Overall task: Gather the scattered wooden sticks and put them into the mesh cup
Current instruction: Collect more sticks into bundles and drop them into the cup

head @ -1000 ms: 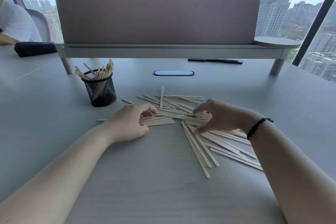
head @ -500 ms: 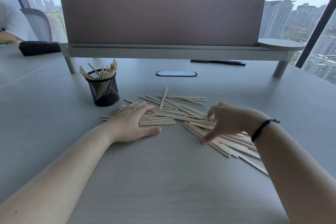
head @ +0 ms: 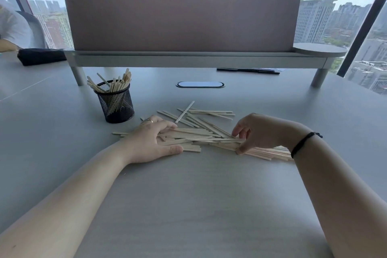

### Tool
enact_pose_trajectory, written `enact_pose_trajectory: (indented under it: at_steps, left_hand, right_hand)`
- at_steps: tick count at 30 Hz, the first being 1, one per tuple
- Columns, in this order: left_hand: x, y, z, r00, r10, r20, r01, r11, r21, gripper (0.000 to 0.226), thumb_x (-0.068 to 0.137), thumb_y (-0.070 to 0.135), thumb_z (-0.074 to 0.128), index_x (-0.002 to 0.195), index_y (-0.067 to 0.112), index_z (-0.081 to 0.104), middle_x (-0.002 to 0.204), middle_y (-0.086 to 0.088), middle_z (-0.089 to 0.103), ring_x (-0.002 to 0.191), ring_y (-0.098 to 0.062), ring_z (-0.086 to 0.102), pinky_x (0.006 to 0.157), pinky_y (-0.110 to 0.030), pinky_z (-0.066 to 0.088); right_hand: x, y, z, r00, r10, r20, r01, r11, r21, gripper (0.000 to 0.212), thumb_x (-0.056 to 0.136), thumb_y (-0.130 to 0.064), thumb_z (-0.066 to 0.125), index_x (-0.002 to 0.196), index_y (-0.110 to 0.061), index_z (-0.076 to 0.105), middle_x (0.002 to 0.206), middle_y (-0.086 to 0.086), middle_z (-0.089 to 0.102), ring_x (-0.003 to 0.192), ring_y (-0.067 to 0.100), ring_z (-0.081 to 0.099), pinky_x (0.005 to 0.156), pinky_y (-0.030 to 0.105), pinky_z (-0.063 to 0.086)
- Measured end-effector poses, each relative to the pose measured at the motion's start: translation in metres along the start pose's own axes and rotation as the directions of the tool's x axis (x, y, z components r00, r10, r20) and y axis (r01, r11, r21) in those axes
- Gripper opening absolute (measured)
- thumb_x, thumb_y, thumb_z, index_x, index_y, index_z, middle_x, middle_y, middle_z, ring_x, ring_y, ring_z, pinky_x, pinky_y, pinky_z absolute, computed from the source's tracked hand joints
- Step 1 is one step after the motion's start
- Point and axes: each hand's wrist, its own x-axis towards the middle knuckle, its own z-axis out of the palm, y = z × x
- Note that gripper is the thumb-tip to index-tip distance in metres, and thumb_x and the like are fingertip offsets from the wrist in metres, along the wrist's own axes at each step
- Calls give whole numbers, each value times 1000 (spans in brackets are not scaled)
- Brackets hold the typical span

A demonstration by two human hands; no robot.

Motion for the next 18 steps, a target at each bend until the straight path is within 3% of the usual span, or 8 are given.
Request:
enact_pose_trajectory:
  at_steps: [6, 10, 15, 18]
  left_hand:
    - [0, 0, -1, 1000, 7, 17, -7, 1000, -30, 98, 47, 89, 66, 131, 40, 59, 118, 18, 47, 111, -3, 53, 107, -31, 42]
    - [1, 1, -1, 1000, -24, 11, 24, 1000, -2, 109, 40, 97, 59, 133, 40, 58, 114, 19, 45, 116, -3, 45, 97, -24, 37]
    - [2, 5, 3, 998, -60, -30, 60, 998, 13, 78, 54, 82, 70, 118, 38, 61, 113, 12, 49, 115, -9, 46, 98, -29, 41]
    - [4, 7, 6, 997, -68, -44, 69, 997, 26, 75, 55, 85, 64, 108, 33, 59, 110, 11, 51, 112, -10, 46, 94, -29, 42]
  right_hand:
    - [1, 2, 0, 999, -24, -21, 24, 999, 22, 43, 71, -34, 87, 111, -23, 72, 92, -17, 66, 89, 6, 63, 85, 27, 50]
    - [0, 2, 0, 999, -38, -39, 38, 999, 7, 32, 74, -34, 85, 103, -23, 75, 87, -16, 66, 83, 5, 62, 79, 25, 49]
    - [1, 3, 1, 999, -34, -23, 34, 999, 1, 27, 77, -34, 83, 99, -23, 74, 91, -12, 69, 89, 12, 65, 85, 29, 51]
    - [4, 7, 3, 999, -37, -16, 37, 999, -5, 19, 77, -36, 81, 90, -27, 72, 89, -8, 72, 84, 13, 66, 81, 30, 52]
